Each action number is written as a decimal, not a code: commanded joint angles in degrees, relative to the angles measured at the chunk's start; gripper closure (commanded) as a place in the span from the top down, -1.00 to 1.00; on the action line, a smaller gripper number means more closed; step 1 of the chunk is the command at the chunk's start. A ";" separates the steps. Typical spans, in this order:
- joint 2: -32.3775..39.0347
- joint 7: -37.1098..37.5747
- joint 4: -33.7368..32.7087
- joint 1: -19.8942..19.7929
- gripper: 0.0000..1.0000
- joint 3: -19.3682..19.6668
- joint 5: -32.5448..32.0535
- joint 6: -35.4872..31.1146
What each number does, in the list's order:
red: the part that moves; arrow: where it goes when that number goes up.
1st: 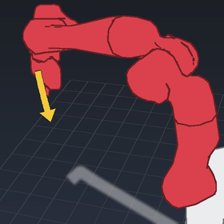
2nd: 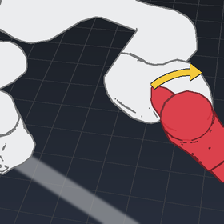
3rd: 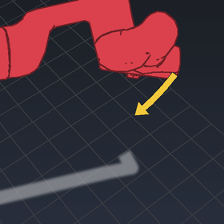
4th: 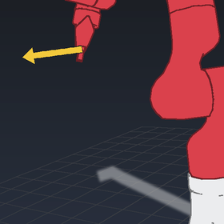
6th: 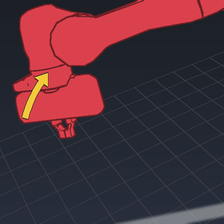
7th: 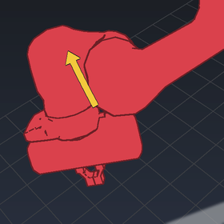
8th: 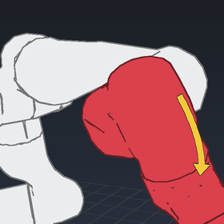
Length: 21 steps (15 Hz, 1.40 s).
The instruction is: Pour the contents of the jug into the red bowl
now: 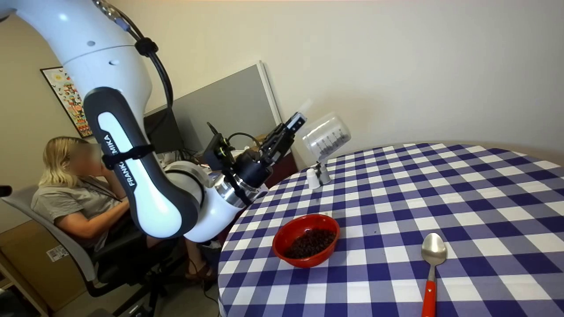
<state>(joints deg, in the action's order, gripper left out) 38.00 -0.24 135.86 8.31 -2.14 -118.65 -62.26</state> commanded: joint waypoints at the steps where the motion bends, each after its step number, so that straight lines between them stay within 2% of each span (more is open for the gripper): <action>1: 0.63 1.25 0.62 -0.31 -0.83 -0.05 -1.46 2.62; 7: 0.86 1.97 0.71 -0.38 -0.83 -0.09 -1.52 3.68; 13: 2.13 7.79 -2.55 -1.84 -0.83 -2.32 3.81 5.20; 16: 2.32 9.76 -5.14 -3.06 -0.83 -4.39 10.52 4.53; 21: 2.12 11.18 -11.16 -4.51 -0.83 -7.52 26.02 2.87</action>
<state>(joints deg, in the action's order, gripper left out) 39.14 9.83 129.03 5.03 -7.86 -99.89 -59.25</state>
